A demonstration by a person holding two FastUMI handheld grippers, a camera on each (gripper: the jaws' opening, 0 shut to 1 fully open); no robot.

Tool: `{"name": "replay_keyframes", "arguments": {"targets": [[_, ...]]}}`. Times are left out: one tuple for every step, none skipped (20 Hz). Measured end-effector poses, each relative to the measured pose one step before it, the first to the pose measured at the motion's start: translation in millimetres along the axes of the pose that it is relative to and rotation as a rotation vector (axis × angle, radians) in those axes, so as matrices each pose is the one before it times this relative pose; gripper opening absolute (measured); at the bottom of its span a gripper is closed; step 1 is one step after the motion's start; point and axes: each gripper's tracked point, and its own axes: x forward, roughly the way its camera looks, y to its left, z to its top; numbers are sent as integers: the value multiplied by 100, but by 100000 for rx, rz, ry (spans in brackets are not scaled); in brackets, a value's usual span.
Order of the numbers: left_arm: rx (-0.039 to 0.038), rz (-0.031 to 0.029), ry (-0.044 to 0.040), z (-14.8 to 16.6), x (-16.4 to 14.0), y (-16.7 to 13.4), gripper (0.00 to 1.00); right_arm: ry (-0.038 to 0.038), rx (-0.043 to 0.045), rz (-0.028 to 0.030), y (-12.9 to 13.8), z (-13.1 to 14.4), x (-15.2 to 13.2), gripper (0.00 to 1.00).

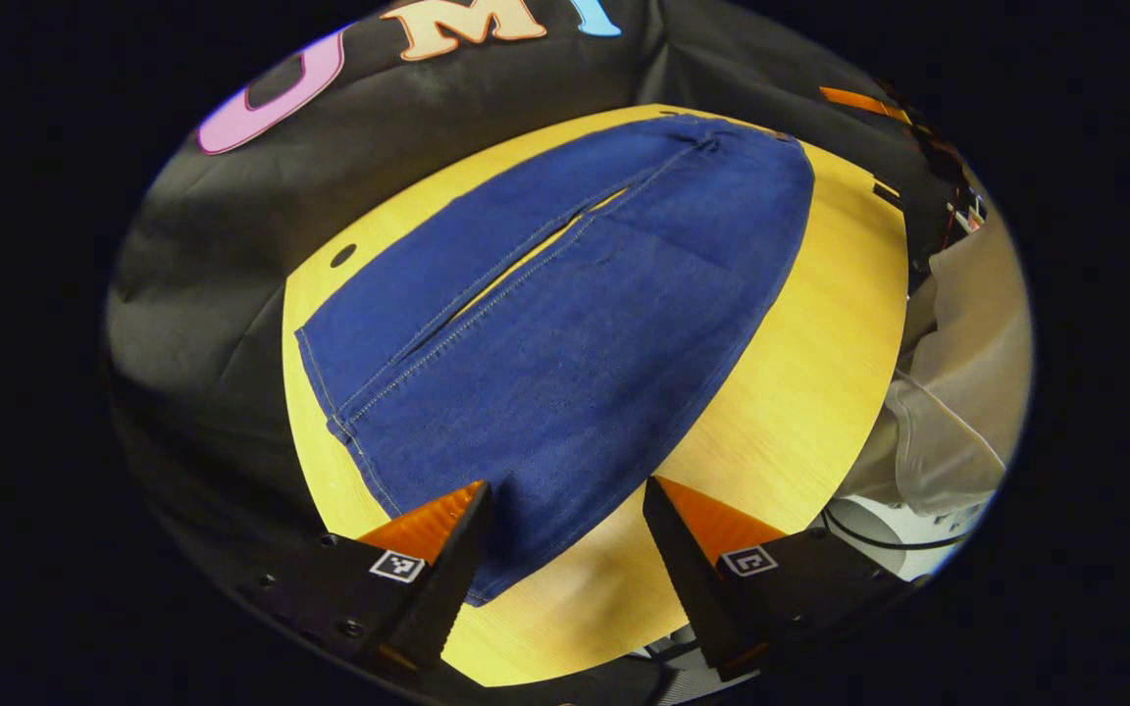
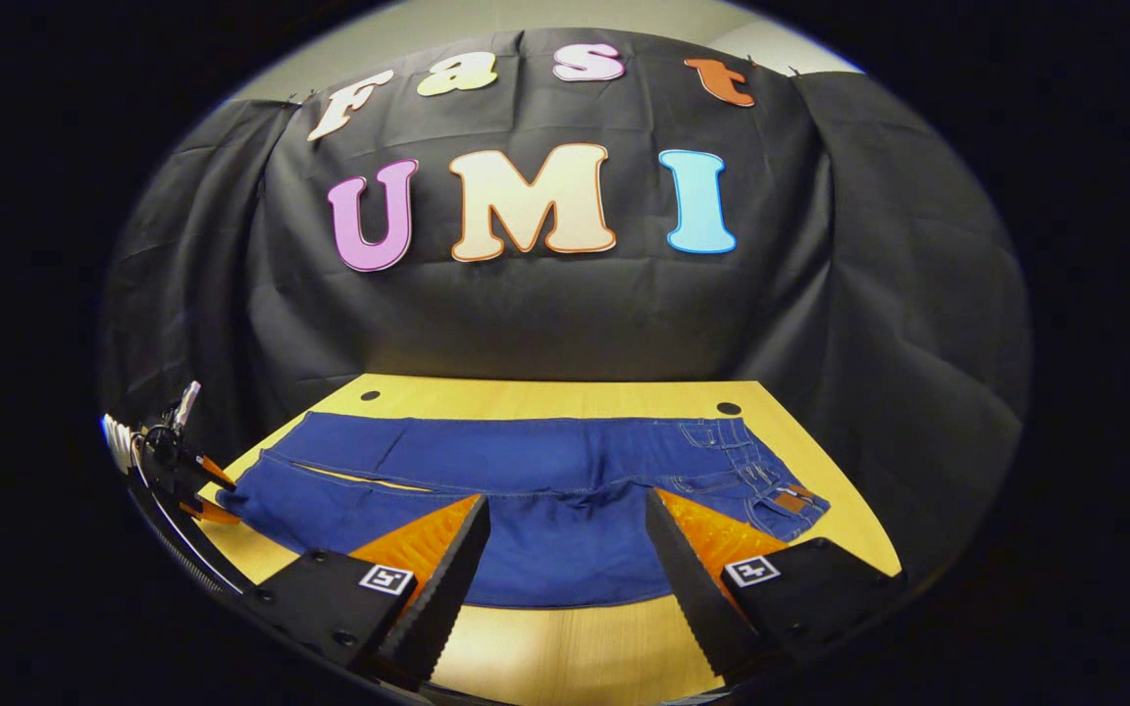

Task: Grasp the waist and the cuffs of the jeans and fold them to make the two legs overlap; first hold the waist and fold one-third of the jeans toward the cuffs, then hold the cuffs and fold the remaining one-third in the same direction to finish folding.

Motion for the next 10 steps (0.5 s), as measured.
{"name": "replay_keyframes", "arguments": {"targets": [[377,-1682,1994,-35,-171,-119,93,187,244,-701,-264,-73,59,99],[766,-1094,2306,-443,-30,66,93,-204,191,-656,-350,191,117,99],[1365,-243,3059,-429,-167,-26,93,-268,353,-731,-379,121,13,99],[1729,712,2562,-575,171,351,93,-110,479,-685,-313,183,36,99],[2046,588,2323,-343,35,155,91,-386,401,-797,-332,58,-3,96],[1348,-442,729,-216,-60,23,90,-328,259,-906,-398,91,-25,96],[504,-471,-100,272,252,-157,89,-1,113,-855,-292,-51,0,96],[407,-984,1442,-187,134,-47,89,384,167,-770,-359,-77,-61,99],[107,-1467,95,228,132,-331,87,387,173,-583,-259,-264,71,99],[313,-1625,1778,-16,187,-135,86,515,185,-460,-213,-79,3,99]]}}
